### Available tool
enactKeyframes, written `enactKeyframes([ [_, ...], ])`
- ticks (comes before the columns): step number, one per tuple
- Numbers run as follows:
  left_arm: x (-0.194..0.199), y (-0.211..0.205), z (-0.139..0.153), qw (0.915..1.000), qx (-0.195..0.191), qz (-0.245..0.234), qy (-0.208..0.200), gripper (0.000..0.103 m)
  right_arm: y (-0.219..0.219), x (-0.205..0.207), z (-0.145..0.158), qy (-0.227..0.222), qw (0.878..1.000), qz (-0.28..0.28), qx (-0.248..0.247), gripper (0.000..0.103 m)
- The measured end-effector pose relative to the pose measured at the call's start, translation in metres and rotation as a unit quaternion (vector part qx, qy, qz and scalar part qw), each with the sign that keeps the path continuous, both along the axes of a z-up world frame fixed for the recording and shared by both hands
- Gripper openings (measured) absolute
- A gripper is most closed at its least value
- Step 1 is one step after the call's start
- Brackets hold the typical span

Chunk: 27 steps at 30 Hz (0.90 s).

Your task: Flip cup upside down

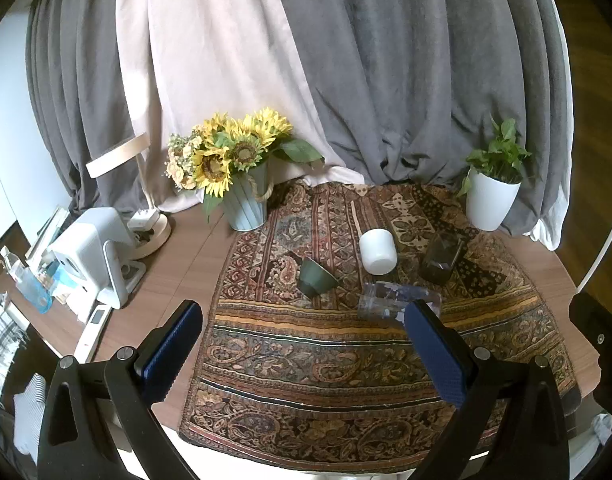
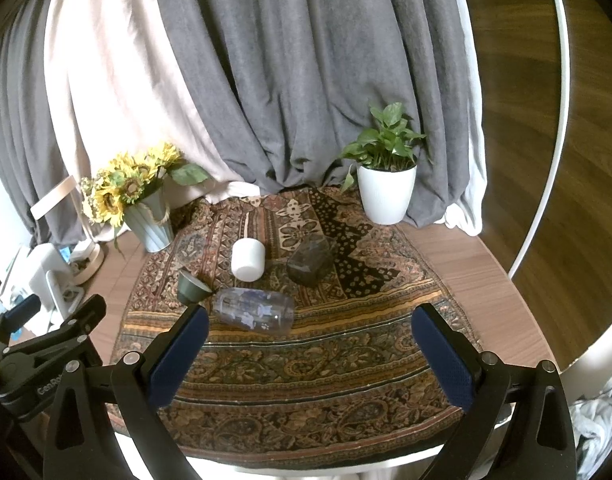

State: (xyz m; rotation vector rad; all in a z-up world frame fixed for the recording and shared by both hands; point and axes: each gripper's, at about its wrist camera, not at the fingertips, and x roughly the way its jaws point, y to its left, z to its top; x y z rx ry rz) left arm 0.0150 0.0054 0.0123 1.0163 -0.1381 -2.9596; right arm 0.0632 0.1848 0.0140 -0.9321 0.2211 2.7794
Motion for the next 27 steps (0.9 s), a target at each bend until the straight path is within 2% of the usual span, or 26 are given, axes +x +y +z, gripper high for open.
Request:
enactKeyframes([
  [27, -0.0066, -0.0016, 0.0019, 1.0, -0.003, -0.001, 0.004, 0.103, 0.0012, -0.0032, -0.0024, -0.005, 1.0, -0.008, 0.0, 0.102],
])
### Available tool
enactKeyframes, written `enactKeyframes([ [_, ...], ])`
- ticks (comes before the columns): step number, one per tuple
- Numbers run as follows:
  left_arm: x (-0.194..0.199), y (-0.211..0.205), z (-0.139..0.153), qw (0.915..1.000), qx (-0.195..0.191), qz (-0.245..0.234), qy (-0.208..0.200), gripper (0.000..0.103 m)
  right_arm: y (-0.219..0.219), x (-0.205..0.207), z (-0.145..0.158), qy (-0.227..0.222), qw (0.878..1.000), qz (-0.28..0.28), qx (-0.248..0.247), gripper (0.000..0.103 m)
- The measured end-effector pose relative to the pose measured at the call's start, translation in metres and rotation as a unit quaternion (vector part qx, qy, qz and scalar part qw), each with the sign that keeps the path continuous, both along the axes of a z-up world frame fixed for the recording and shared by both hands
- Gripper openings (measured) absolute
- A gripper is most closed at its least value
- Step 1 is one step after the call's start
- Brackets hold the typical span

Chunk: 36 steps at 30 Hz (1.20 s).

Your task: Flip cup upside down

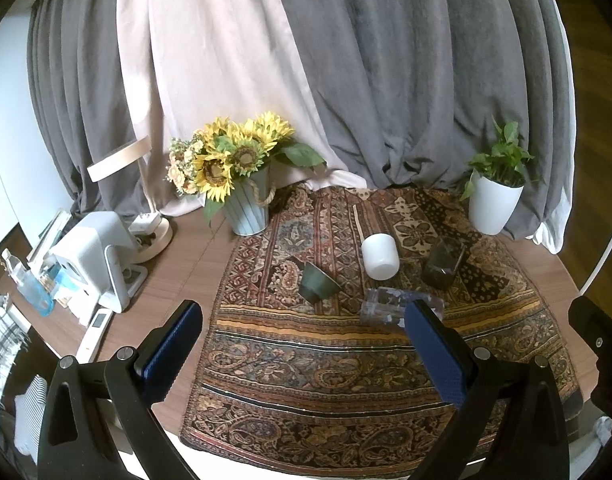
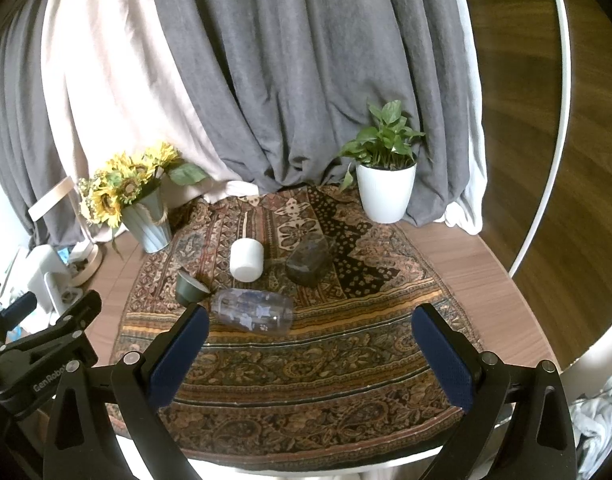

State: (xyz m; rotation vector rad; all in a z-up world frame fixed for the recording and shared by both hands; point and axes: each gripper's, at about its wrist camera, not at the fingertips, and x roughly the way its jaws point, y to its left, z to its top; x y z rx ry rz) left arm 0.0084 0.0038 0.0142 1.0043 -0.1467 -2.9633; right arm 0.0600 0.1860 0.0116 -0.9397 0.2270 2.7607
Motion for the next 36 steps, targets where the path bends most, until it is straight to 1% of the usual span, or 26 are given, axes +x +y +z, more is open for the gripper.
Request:
enactKeyframes([
  [9, -0.003, 0.004, 0.002, 1.0, 0.0, -0.001, 0.005, 0.103, 0.002, -0.002, -0.001, 0.001, 1.0, 0.001, -0.001, 0.102],
  [14, -0.007, 0.008, 0.001, 1.0, -0.001, -0.001, 0.0, 0.103, 0.004, -0.004, -0.002, -0.001, 1.0, 0.003, -0.003, 0.102],
  [17, -0.012, 0.009, -0.004, 0.9999, -0.002, 0.004, -0.009, 0.103, 0.007, -0.012, -0.006, -0.011, 1.0, 0.012, -0.003, 0.102],
  [21, -0.021, 0.008, -0.017, 0.9989, 0.004, 0.029, -0.036, 0.103, 0.008, -0.033, -0.018, -0.04, 0.998, 0.047, -0.003, 0.102],
  [25, -0.031, 0.005, -0.035, 0.995, 0.018, 0.072, -0.067, 0.103, 0.005, -0.058, -0.033, -0.072, 0.992, 0.101, -0.001, 0.102],
  [31, -0.044, 0.009, -0.06, 0.9858, 0.021, 0.134, -0.099, 0.103, 0.002, -0.103, -0.057, -0.117, 0.979, 0.169, 0.005, 0.102],
  [35, -0.058, 0.015, -0.075, 0.9804, 0.015, 0.157, -0.119, 0.103, 0.002, -0.133, -0.076, -0.143, 0.968, 0.205, 0.014, 0.102],
  [36, -0.061, 0.016, -0.079, 0.9792, 0.012, 0.16, -0.124, 0.103, 0.001, -0.14, -0.081, -0.156, 0.964, 0.213, 0.018, 0.102],
])
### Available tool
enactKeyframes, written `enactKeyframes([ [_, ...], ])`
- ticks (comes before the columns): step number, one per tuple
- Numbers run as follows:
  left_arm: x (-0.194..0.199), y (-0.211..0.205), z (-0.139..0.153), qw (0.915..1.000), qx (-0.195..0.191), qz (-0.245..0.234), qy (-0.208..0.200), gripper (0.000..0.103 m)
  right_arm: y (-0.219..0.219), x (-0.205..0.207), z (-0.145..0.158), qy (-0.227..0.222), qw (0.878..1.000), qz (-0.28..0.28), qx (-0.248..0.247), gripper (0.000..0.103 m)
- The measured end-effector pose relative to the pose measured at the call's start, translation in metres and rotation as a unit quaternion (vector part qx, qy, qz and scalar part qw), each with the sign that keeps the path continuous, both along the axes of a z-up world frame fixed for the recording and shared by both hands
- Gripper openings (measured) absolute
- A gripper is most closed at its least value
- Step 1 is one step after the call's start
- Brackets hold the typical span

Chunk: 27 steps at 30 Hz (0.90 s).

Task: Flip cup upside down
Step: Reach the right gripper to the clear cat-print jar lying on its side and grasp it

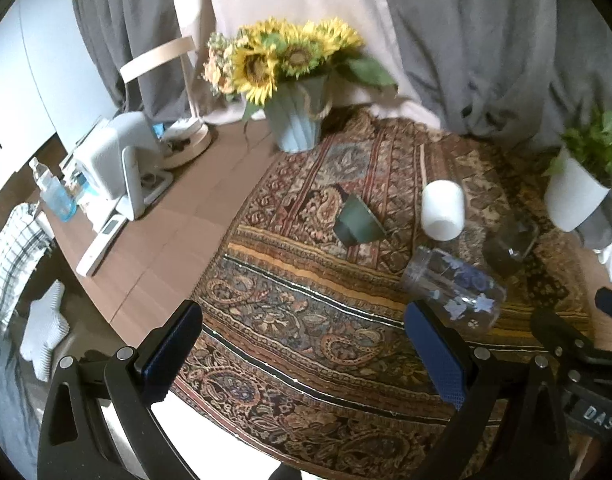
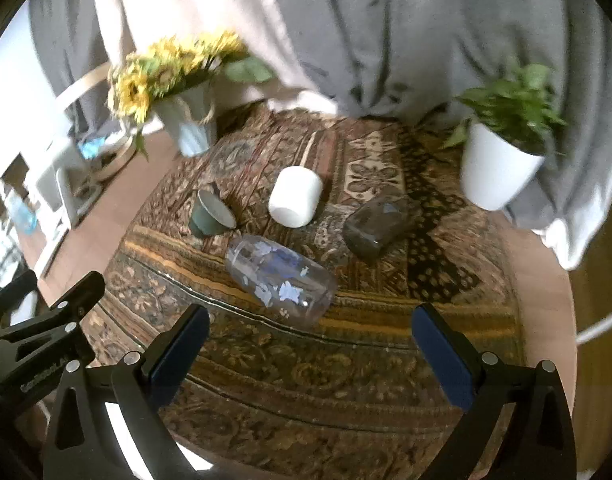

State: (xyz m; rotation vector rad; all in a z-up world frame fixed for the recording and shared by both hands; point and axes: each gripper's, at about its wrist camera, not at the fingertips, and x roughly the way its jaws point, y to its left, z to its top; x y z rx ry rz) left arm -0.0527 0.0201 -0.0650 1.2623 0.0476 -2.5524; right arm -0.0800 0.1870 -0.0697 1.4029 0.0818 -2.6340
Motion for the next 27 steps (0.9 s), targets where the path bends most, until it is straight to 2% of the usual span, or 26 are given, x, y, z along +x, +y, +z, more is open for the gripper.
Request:
enactKeyframes([
  [4, -0.012, 0.002, -0.02, 0.9992, -0.001, 0.034, -0.02, 0.103, -0.004, -0.028, -0.023, -0.037, 0.998, 0.04, 0.021, 0.102],
  [9, -0.025, -0.007, -0.05, 0.9939, 0.033, 0.091, -0.053, 0.103, -0.012, -0.058, -0.054, -0.082, 0.992, 0.087, 0.049, 0.102],
  [11, -0.028, -0.007, -0.059, 0.9927, 0.037, 0.096, -0.063, 0.103, -0.017, -0.067, -0.065, -0.097, 0.988, 0.106, 0.052, 0.101],
  [19, -0.042, -0.003, -0.088, 0.9881, 0.035, 0.118, -0.091, 0.103, -0.034, -0.091, -0.092, -0.12, 0.973, 0.174, 0.088, 0.1],
  [27, -0.054, -0.013, -0.105, 0.9844, 0.043, 0.136, -0.103, 0.103, -0.048, -0.107, -0.109, -0.126, 0.965, 0.212, 0.084, 0.1],
])
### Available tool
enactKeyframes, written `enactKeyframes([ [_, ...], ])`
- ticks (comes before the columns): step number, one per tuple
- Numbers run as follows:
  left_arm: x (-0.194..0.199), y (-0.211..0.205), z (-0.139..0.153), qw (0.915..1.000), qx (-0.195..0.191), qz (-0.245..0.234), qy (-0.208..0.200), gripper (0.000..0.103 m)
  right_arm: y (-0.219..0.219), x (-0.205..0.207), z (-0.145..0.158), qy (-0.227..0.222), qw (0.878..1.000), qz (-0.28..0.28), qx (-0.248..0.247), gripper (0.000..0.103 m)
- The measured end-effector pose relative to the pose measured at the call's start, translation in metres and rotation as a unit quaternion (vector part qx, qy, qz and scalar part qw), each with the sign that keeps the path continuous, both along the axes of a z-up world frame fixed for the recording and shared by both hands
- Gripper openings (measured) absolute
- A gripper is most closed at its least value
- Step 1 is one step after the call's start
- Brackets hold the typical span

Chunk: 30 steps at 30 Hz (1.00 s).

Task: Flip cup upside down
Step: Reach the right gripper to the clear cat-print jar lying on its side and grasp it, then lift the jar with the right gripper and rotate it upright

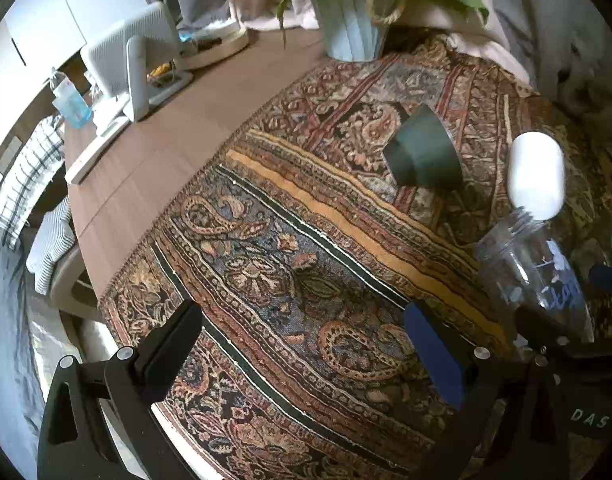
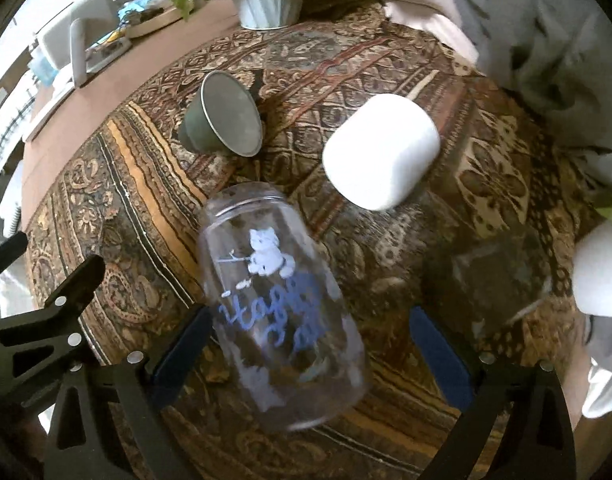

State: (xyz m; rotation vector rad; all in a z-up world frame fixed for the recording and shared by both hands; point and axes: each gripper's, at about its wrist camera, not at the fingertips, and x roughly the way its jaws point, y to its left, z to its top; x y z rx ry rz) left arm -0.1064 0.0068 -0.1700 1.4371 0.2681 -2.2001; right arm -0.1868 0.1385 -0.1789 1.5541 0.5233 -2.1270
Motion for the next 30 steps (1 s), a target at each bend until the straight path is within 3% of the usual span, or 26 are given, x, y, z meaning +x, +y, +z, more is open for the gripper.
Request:
enactKeyframes([
  [5, -0.004, -0.005, -0.007, 1.0, 0.005, -0.005, -0.005, 0.103, -0.005, -0.003, -0.008, -0.009, 1.0, 0.004, -0.013, 0.091],
  [7, -0.005, -0.007, -0.008, 0.9999, 0.008, -0.009, -0.008, 0.103, -0.007, -0.002, -0.009, -0.015, 1.0, 0.004, -0.023, 0.078],
  [9, -0.004, -0.01, -0.009, 0.9999, 0.01, -0.01, -0.007, 0.103, -0.007, 0.0, -0.009, -0.02, 0.999, -0.001, -0.031, 0.072],
  [14, -0.004, -0.015, -0.003, 0.9995, 0.009, -0.03, -0.002, 0.103, 0.0, 0.003, -0.006, -0.02, 0.998, -0.041, -0.043, 0.071],
  [19, -0.004, -0.016, 0.018, 0.9957, 0.007, -0.089, 0.025, 0.103, 0.009, 0.021, 0.016, -0.004, 0.994, -0.094, -0.06, 0.071],
  [26, 0.009, -0.022, 0.057, 0.9833, -0.015, -0.166, 0.072, 0.103, 0.022, 0.063, 0.06, 0.038, 0.975, -0.2, -0.095, 0.071],
  [30, 0.013, -0.026, 0.066, 0.9748, -0.007, -0.208, 0.081, 0.103, 0.027, 0.085, 0.066, 0.031, 0.96, -0.257, -0.109, 0.071],
])
